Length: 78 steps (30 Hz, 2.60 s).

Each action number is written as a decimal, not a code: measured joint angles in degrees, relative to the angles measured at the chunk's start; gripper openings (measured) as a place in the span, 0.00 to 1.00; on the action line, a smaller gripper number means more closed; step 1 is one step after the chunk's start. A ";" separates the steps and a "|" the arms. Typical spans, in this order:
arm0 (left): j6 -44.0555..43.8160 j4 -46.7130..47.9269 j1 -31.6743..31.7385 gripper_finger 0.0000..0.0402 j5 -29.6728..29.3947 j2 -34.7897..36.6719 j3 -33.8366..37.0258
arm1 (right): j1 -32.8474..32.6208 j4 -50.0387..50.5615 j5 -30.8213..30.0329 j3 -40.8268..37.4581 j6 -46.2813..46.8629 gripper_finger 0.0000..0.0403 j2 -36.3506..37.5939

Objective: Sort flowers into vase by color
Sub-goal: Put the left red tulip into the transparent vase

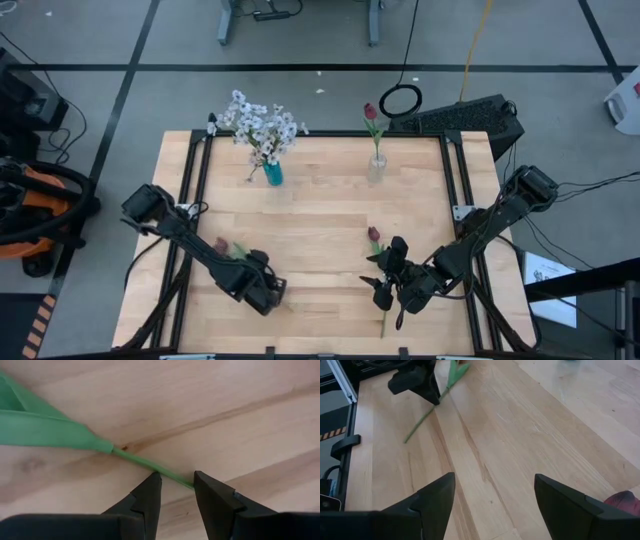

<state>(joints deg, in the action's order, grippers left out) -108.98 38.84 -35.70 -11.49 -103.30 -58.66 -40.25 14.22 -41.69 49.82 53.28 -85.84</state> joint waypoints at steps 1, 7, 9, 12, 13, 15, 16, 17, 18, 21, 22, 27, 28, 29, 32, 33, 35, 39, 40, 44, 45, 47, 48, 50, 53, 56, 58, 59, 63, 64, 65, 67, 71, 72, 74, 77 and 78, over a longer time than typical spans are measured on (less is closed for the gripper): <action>2.21 0.27 0.02 0.31 -0.19 -0.10 -0.47 | 0.00 0.00 0.00 0.00 0.00 0.65 0.00; 13.57 0.04 0.26 0.31 -3.47 -0.36 -3.47 | 0.00 0.00 0.00 0.00 -0.02 0.65 0.00; 14.37 0.38 0.12 0.31 -3.47 -0.36 -3.99 | 0.00 -0.02 0.00 0.00 -0.02 0.65 0.00; 14.51 0.73 0.16 0.31 -3.10 -0.34 -4.95 | 0.00 -0.02 0.01 0.00 -0.02 0.65 0.00; 13.36 1.15 0.24 0.31 -2.37 -0.27 -5.03 | -0.04 -0.02 0.07 0.00 -0.02 0.65 0.00; 10.50 1.81 0.57 0.31 -1.93 -0.25 -5.04 | -0.04 -0.02 0.28 0.00 -0.02 0.65 0.00; 8.93 1.98 0.71 0.31 -2.12 -0.25 -5.03 | -0.04 -0.02 0.34 0.00 -0.02 0.65 0.00; 6.99 2.25 0.86 0.31 -2.71 -0.25 -4.92 | -0.04 -0.02 0.43 0.00 -0.02 0.65 0.00; 4.48 2.65 1.05 0.31 -3.68 -0.23 -4.65 | -0.04 -0.04 0.46 0.00 -0.02 0.65 0.00; -2.97 2.84 1.29 0.31 -6.54 -0.23 -3.72 | -0.04 -0.17 0.87 0.00 -0.02 0.65 0.00; -4.46 2.80 1.26 0.31 -7.15 -0.23 -3.60 | -0.04 -0.31 1.03 0.00 -0.02 0.65 0.00; -9.10 2.32 1.24 0.31 -8.20 -0.24 -3.53 | -0.02 -0.31 1.11 0.00 -0.42 0.65 0.00; -10.28 2.37 1.33 0.31 -8.24 -0.49 -3.53 | -0.02 -0.31 1.11 0.00 -0.44 0.65 0.00; -10.62 2.37 1.46 0.31 -8.41 -0.76 -3.53 | -0.02 -0.31 1.11 0.00 -0.44 0.65 0.00; -10.72 1.72 2.25 0.31 -8.26 -2.25 -3.53 | -0.02 -0.30 1.13 0.00 -0.44 0.65 0.00; -10.68 1.35 2.70 0.31 -7.55 -2.87 -3.53 | -0.02 -0.31 1.14 0.00 -0.44 0.65 0.00; -10.18 0.71 3.52 0.31 -6.04 -3.67 -3.67 | -0.02 -0.28 1.16 0.00 -0.42 0.65 0.00; -7.70 0.07 4.65 0.31 -4.51 -4.47 -3.75 | -0.02 -0.53 1.23 0.00 -0.55 0.65 0.00; -7.68 0.07 4.74 0.31 -4.38 -4.49 -3.75 | -0.02 -0.51 1.25 0.00 -0.61 0.65 0.00; -7.64 0.49 4.79 0.25 -3.97 -4.32 -3.69 | -0.02 -0.48 1.25 0.00 -0.63 0.65 0.00; -7.64 0.87 4.76 0.22 -3.90 -4.34 -3.69 | -0.02 -0.50 1.25 0.00 -0.63 0.65 0.00; -7.54 1.87 4.79 0.14 -3.71 -4.36 -3.71 | -0.02 -0.50 1.25 0.00 -0.63 0.65 0.00; -7.51 2.53 4.84 0.10 -3.71 -4.38 -3.71 | -0.02 -0.48 1.25 0.00 -0.63 0.65 0.00; -7.33 3.31 5.04 0.03 -3.57 -4.42 -3.75 | -0.02 -0.50 1.25 0.00 -0.63 0.65 0.00; -5.65 3.20 5.11 0.03 -3.74 -4.45 -3.72 | -0.02 -0.52 1.23 0.00 -0.63 0.65 0.00; -4.41 3.21 5.11 0.03 -3.91 -4.40 -3.71 | -0.02 -0.52 1.22 0.00 -0.63 0.65 0.00; -3.61 3.19 5.11 0.02 -4.14 -3.82 -3.69 | -0.02 -0.52 1.12 0.00 -0.64 0.65 0.00; -2.79 3.20 5.09 0.01 -4.37 -3.63 -3.85 | -0.02 -0.52 1.09 0.00 -0.64 0.65 0.00; 0.06 3.90 3.97 0.01 -8.62 -3.14 -5.03 | -0.02 -0.75 0.90 0.00 -1.03 0.65 0.00; 0.66 3.80 3.74 0.01 -9.56 -2.83 -5.60 | -0.04 -0.76 0.57 0.00 -1.05 0.65 0.00; 1.58 3.54 3.45 0.01 -10.63 -2.32 -6.08 | -0.24 -0.76 0.09 0.00 -1.05 0.65 0.00; 3.58 3.37 2.79 0.01 -11.69 -1.71 -6.86 | -0.82 -0.76 -1.53 0.00 -1.46 0.65 -0.04; 9.32 1.44 1.64 0.01 -13.25 -1.82 -8.90 | -2.43 -0.70 -3.49 0.00 -1.99 0.65 -0.42; 10.95 0.36 1.47 0.01 -13.64 -1.73 -9.42 | -2.65 -0.86 -3.68 0.00 -2.01 0.65 -0.42; 14.63 -1.94 1.12 0.00 -14.56 -1.71 -10.14 | -3.22 -0.90 -5.25 0.00 -2.15 0.65 -0.42; 20.62 -6.43 0.70 0.00 -16.60 -1.74 -11.28 | -4.05 -2.21 -8.09 0.00 -3.27 0.65 -0.42; 22.73 -7.84 0.68 0.00 -17.40 -1.71 -11.95 | -4.23 -3.10 -8.67 0.00 -3.97 0.65 -0.42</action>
<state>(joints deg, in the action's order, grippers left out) -86.24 31.01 -35.03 -28.89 -105.01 -70.61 -44.48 11.12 -50.36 49.82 49.31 -86.26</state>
